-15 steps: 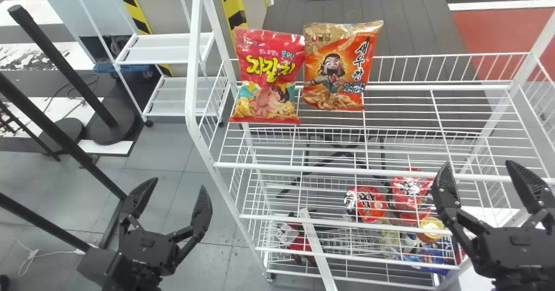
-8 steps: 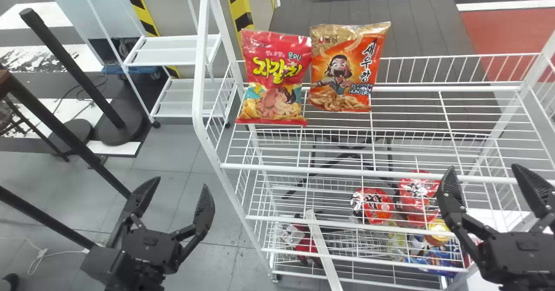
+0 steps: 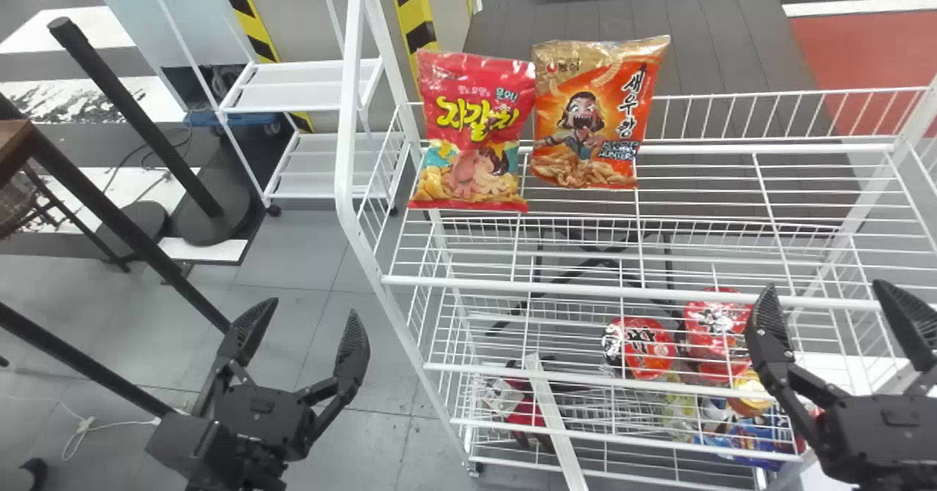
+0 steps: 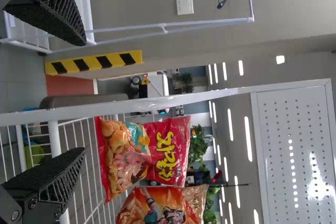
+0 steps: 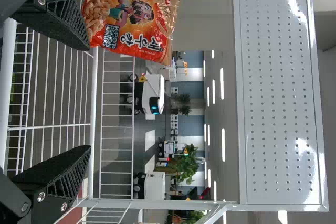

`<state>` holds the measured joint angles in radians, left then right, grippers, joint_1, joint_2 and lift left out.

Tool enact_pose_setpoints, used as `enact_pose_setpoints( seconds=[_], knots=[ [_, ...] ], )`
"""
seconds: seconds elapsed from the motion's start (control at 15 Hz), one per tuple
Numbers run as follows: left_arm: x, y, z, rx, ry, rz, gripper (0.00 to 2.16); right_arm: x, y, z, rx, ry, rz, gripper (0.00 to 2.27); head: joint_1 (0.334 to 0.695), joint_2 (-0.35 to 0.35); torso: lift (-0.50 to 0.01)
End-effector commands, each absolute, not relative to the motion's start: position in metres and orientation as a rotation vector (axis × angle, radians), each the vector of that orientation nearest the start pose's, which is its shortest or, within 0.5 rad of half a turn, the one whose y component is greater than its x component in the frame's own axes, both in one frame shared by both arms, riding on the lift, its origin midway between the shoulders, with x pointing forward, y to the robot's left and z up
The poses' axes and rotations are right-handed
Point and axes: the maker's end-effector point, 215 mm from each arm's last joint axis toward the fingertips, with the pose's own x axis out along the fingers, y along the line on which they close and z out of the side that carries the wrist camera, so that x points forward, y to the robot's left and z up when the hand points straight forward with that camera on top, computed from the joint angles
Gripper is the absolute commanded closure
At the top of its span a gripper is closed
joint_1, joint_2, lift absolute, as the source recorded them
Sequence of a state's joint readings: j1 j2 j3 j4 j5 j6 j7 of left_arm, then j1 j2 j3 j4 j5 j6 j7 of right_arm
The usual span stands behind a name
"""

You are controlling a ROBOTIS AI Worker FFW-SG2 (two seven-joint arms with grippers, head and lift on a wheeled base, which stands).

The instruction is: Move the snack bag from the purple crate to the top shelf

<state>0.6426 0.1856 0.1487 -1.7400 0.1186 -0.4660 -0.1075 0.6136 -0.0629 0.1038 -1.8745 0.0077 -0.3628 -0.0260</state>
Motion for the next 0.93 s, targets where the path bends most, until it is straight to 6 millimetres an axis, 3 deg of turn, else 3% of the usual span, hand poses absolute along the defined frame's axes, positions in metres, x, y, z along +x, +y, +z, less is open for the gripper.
enact_pose_setpoints(
  seconds=[0.0,0.87],
  knots=[
    [0.3678,0.3213,-0.4018,0.131,-0.007,-0.046,0.10,0.3885,-0.1816,-0.3701,0.005,-0.050,0.098,0.16,0.695,0.208,-0.001],
    [0.3667,0.3214,-0.4051,0.128,0.000,-0.044,0.10,0.3879,-0.1806,-0.3726,0.007,-0.042,0.100,0.16,0.695,0.211,-0.001]
  ],
)
